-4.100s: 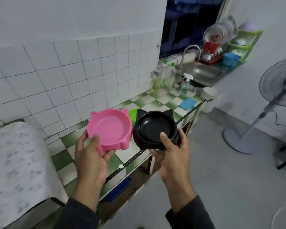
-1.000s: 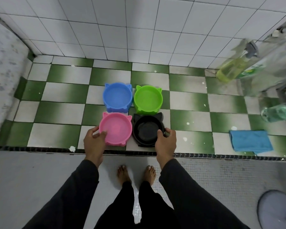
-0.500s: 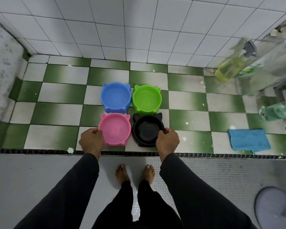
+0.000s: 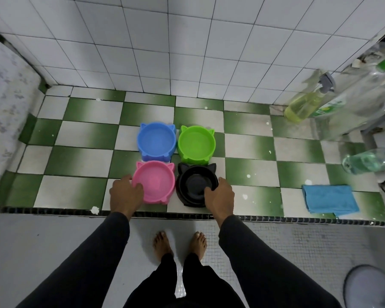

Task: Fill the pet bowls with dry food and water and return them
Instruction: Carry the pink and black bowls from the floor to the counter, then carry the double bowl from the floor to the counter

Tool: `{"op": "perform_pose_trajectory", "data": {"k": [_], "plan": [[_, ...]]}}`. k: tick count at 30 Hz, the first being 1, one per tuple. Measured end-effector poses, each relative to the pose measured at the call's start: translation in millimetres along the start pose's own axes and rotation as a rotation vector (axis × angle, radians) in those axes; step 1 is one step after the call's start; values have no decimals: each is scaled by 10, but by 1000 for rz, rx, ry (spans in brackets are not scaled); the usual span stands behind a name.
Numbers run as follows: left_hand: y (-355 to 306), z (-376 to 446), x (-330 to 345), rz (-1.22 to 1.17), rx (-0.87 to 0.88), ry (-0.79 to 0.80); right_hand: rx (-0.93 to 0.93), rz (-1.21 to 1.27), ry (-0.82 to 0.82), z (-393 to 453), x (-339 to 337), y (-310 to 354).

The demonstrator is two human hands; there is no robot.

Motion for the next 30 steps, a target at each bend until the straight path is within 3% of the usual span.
{"op": "perform_pose_trajectory", "data": {"k": [9, 15, 22, 30], "plan": [[-349, -239, -446, 467, 417, -74, -471, -487, -1, -85, -415, 370], [-775, -537, -871, 452, 568, -215, -664, -660, -66, -194, -757, 847], [-1045, -876, -1418, 492, 508, -309, -894, -659, -26, -492, -1054, 1494], [-827, -1344, -2032, 448, 314, -341, -1095, -752, 100, -986, -1021, 2069]]}}
Point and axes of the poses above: each hand's wrist, its own z-axis towards the middle knuckle, its own x-axis out of the palm, y = z × x, the point moved 2 cm from there along z, towards the middle knuckle, and after that the axes turned 1 degree about y, right-handed, at the moved point
